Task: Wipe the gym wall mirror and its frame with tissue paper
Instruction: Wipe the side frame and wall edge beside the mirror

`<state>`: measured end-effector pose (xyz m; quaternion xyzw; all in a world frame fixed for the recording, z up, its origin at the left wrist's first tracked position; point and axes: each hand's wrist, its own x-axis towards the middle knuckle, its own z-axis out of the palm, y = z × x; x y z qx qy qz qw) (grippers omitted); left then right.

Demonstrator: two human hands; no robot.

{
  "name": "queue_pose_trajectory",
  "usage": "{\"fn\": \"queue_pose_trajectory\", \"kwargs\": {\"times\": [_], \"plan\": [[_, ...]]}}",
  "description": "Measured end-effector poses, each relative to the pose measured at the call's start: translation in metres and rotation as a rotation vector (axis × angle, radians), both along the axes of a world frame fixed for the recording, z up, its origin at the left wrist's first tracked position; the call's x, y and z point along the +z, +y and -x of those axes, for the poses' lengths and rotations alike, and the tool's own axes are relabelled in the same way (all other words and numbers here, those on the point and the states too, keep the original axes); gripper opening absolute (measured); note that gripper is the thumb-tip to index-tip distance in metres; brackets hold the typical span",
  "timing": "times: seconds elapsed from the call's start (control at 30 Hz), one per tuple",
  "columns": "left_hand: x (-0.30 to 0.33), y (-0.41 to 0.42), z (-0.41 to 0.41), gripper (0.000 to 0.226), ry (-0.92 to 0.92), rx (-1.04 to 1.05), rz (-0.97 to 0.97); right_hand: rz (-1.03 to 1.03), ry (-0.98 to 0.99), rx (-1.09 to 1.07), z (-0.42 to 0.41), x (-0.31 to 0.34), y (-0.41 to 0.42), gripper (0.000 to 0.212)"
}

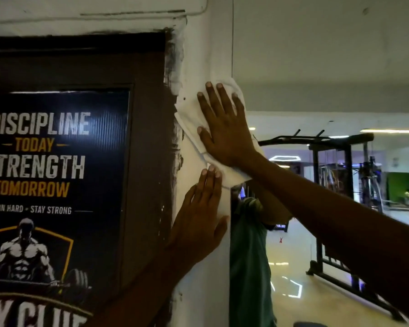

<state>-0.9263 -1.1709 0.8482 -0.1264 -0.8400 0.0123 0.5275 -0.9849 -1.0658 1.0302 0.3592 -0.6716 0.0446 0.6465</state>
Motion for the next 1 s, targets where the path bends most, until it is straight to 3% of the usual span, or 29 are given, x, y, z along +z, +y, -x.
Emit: {"fn": "queue_pose_trajectory", "kwargs": {"times": [0.2, 0.3, 0.43, 0.67, 0.87, 1.0], "plan": [[-0.013, -0.001, 0.002, 0.084, 0.023, -0.002, -0.017, -0.010, -0.003, -0.019, -0.003, 0.025, 0.003, 0.081], [-0.035, -0.003, 0.005, 0.080, 0.058, 0.016, -0.032, 0.059, 0.002, 0.017, -0.003, -0.013, 0.000, 0.078], [-0.071, 0.000, 0.006, 0.077, 0.056, 0.038, -0.064, -0.013, 0.018, -0.001, 0.003, -0.083, 0.006, 0.077], [-0.085, 0.008, 0.000, 0.090, 0.064, 0.053, -0.108, 0.004, 0.020, -0.028, 0.001, -0.051, 0.004, 0.078], [-0.128, -0.002, 0.002, 0.089, 0.097, 0.028, -0.056, -0.040, -0.024, -0.037, -0.002, -0.146, 0.013, 0.079], [-0.148, -0.006, -0.002, 0.092, 0.073, 0.053, -0.032, -0.064, -0.018, -0.043, -0.002, -0.139, 0.015, 0.080]]}}
